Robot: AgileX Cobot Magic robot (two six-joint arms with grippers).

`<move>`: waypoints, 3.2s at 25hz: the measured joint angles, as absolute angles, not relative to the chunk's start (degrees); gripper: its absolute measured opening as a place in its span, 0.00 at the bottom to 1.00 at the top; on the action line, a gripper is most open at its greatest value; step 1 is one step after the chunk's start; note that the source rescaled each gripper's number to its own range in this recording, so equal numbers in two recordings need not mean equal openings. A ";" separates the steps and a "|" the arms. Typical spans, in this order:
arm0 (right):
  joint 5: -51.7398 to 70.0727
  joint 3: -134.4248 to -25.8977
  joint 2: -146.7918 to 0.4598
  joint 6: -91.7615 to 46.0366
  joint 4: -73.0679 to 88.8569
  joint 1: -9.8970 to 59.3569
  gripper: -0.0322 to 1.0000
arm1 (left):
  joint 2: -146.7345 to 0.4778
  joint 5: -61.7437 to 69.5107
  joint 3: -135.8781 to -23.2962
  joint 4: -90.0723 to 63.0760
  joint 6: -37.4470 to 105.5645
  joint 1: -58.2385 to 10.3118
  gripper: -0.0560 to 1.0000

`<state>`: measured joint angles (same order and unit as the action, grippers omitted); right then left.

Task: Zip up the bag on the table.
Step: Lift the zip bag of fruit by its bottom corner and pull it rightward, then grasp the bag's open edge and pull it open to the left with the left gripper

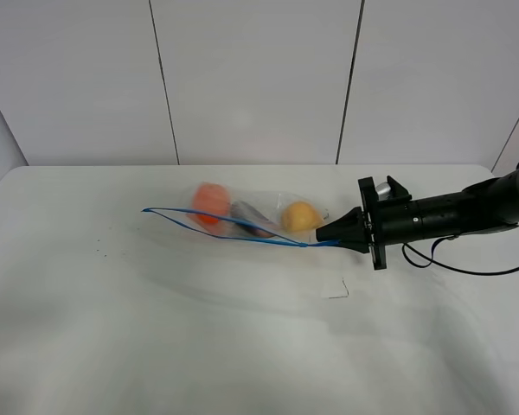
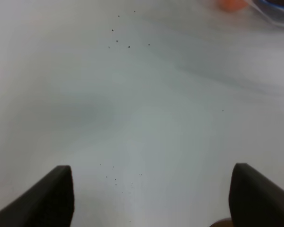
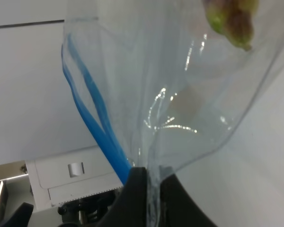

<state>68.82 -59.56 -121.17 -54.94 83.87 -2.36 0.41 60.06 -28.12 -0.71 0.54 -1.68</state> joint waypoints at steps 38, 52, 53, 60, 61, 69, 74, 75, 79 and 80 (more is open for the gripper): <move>68.82 -59.56 -120.87 -54.88 84.71 -2.36 0.04 | -46.83 42.41 -52.25 -0.66 19.53 -1.68 0.91; 68.82 -59.56 -120.87 -54.88 84.71 -2.36 0.04 | -58.94 6.62 -52.25 -0.66 66.86 -2.46 0.91; 68.82 -59.56 -120.87 -54.88 84.71 -2.36 0.04 | -59.08 5.04 -52.25 -0.66 66.92 -3.52 0.91; 68.82 -59.56 -120.87 -54.88 84.75 -2.36 0.04 | -63.26 -2.95 -49.99 -0.66 67.33 -17.34 0.91; 68.82 -59.56 -120.87 -54.88 84.75 -2.36 0.04 | -64.52 -4.28 -49.51 -0.66 67.33 -19.51 0.91; 68.82 -59.56 -120.87 -54.88 84.75 -2.36 0.04 | -78.27 -18.24 -48.85 -0.71 67.25 -32.34 0.91; 68.82 -59.56 -120.87 -54.88 84.75 -2.36 0.04 | -86.11 -26.60 -48.85 -0.77 65.88 -38.77 0.91; 68.82 -59.56 -120.87 -54.88 84.75 -2.36 0.04 | -87.39 -27.57 -48.85 -0.77 65.36 -39.93 0.91; 68.82 -59.56 -120.87 -54.60 84.75 -2.36 0.04 | -92.89 -30.37 -48.85 -0.89 62.24 -44.37 0.91; 68.82 -59.56 -120.87 -54.55 84.75 -2.36 0.04 | -94.16 -30.58 -48.85 -1.15 61.84 -45.37 0.91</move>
